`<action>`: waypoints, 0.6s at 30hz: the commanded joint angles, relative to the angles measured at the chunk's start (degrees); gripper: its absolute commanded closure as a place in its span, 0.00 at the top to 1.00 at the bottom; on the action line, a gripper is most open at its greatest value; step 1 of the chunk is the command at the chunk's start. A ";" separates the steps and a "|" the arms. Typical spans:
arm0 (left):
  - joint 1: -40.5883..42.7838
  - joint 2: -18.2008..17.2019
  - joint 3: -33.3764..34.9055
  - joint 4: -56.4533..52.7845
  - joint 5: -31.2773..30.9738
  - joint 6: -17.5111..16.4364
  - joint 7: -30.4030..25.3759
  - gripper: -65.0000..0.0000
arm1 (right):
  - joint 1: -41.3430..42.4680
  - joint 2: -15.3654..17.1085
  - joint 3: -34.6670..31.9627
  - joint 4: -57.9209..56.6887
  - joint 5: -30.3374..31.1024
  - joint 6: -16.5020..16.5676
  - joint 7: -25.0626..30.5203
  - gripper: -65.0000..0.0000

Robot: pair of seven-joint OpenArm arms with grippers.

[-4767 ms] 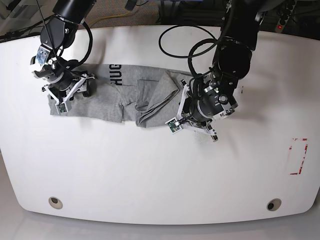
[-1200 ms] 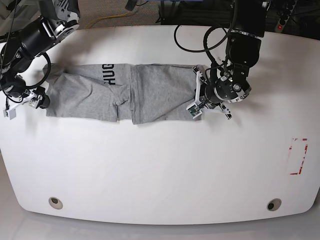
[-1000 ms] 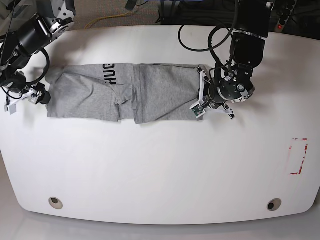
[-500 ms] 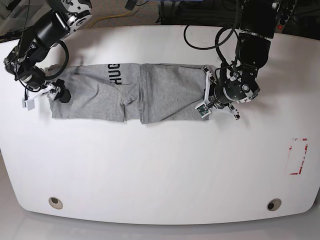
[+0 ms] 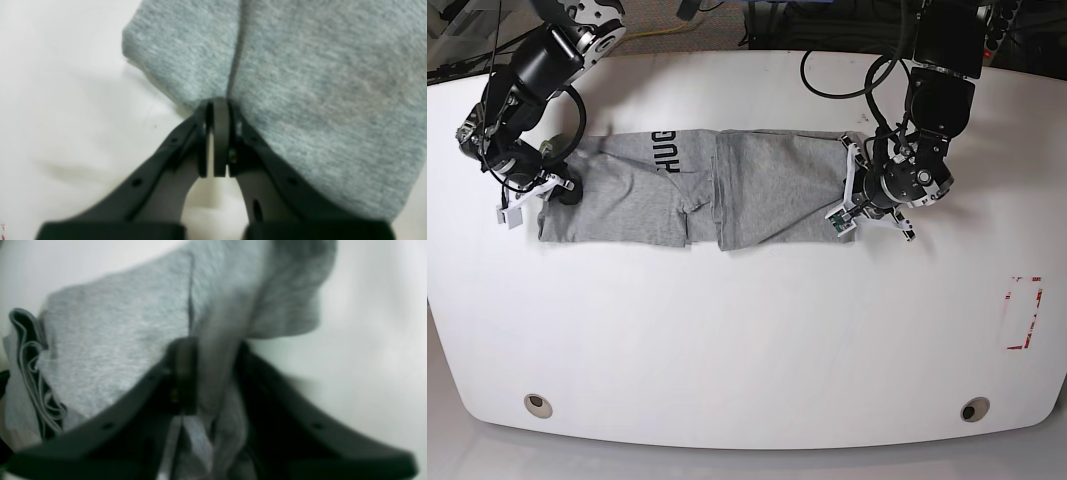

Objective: Fold the T-shirt properly
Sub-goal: 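Grasp the shirt end with the right gripper and lift it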

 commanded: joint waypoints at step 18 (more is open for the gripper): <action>-0.18 3.57 0.07 -0.32 2.05 -0.08 2.66 0.01 | -3.51 1.78 -5.19 25.38 13.90 -0.05 -8.62 0.00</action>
